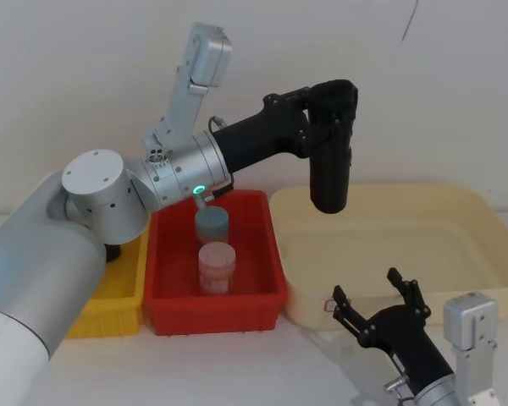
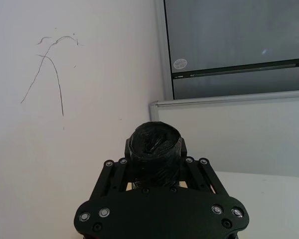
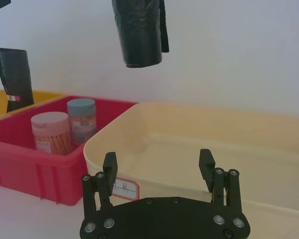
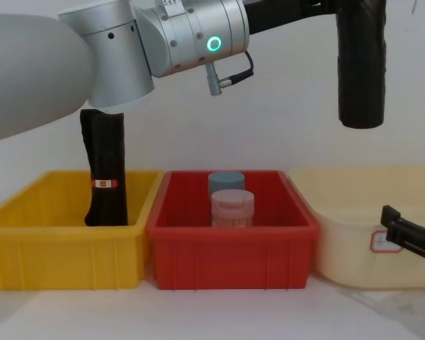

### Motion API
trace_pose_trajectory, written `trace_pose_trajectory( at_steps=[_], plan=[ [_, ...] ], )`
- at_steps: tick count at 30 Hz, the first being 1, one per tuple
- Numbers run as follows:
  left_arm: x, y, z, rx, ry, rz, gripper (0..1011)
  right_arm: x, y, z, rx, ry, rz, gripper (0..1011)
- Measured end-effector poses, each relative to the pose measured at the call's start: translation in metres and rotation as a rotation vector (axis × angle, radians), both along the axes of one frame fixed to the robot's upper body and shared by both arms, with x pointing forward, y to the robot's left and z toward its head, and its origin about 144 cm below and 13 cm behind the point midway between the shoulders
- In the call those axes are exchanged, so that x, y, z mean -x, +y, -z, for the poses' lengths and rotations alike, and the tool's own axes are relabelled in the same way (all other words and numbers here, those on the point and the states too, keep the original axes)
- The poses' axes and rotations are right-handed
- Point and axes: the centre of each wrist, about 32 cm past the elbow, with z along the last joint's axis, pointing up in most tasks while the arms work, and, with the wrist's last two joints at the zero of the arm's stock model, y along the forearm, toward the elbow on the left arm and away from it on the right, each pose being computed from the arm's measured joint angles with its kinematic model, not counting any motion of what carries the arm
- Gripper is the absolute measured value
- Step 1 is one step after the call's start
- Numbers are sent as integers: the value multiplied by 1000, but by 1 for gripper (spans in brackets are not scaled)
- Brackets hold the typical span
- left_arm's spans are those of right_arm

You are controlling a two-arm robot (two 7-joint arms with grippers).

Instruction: Pick up the garbage bag with the one hand and transfer it to the other hand.

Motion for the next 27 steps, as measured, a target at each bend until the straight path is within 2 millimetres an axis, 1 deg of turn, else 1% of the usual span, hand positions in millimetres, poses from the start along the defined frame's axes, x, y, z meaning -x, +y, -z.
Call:
trace_pose_trajectory(
  at_steps=[15, 27],
  plan=[
    [0, 0, 0, 0, 0, 0, 436, -4, -10, -8, -25, -22, 18, 1000],
    [0, 0, 0, 0, 0, 0, 436, -6, -13, -17, -28, -31, 14, 1000]
  ],
)
